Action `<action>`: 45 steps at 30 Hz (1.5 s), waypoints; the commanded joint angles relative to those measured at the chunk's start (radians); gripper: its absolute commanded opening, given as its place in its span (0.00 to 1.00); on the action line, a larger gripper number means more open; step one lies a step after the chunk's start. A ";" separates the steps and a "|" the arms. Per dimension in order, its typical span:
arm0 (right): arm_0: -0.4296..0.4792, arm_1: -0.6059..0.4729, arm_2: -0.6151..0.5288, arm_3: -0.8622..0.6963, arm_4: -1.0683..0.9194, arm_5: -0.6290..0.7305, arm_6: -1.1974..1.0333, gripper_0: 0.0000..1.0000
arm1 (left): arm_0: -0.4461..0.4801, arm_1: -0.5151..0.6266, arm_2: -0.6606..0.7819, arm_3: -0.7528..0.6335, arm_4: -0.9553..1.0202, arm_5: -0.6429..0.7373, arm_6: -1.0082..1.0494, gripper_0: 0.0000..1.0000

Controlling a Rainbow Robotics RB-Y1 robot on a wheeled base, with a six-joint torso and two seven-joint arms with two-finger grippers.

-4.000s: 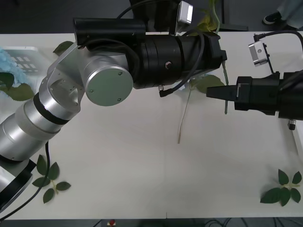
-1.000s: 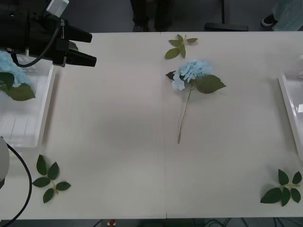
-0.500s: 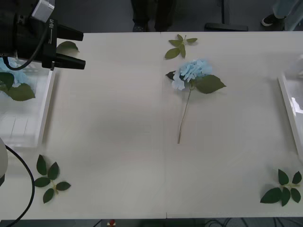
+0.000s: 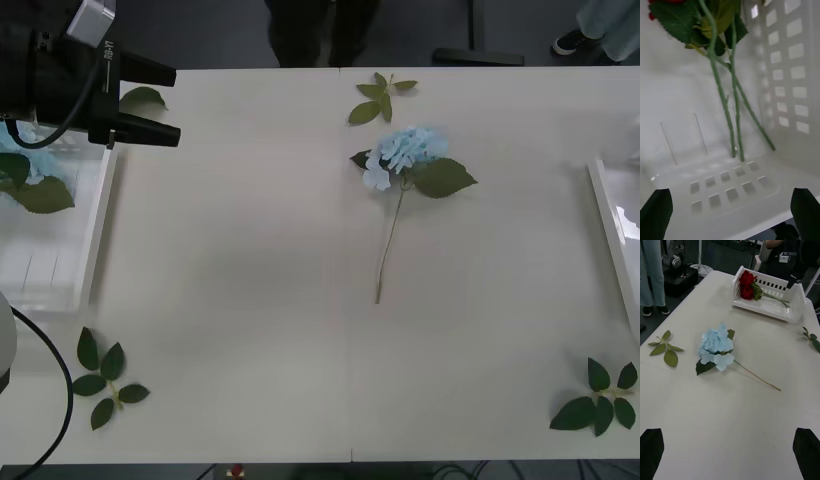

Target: Place the red flowers into the right box and the blue flowers into the left box. If a person shows an open palm, hand one flower to the person first, then continue sorting.

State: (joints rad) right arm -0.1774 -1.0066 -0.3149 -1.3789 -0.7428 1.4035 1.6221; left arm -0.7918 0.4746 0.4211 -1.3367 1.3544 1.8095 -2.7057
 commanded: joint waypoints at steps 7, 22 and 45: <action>-0.008 -0.227 -0.009 -0.175 -0.411 0.176 -0.156 0.92 | -0.003 0.042 0.002 -0.016 0.005 -0.004 0.000 1.00; -0.007 -0.256 0.229 -0.655 -0.498 0.028 -0.769 0.92 | -0.003 0.042 0.002 -0.016 0.005 -0.004 0.000 1.00; -0.430 0.115 0.886 -0.519 0.008 -0.028 -1.259 0.92 | -0.003 0.042 0.002 -0.016 0.005 -0.004 0.000 1.00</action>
State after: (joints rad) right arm -0.5714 -0.9264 0.5729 -1.9368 -0.7595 1.3738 0.3780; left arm -0.7917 0.4773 0.4209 -1.3367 1.3546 1.8086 -2.7057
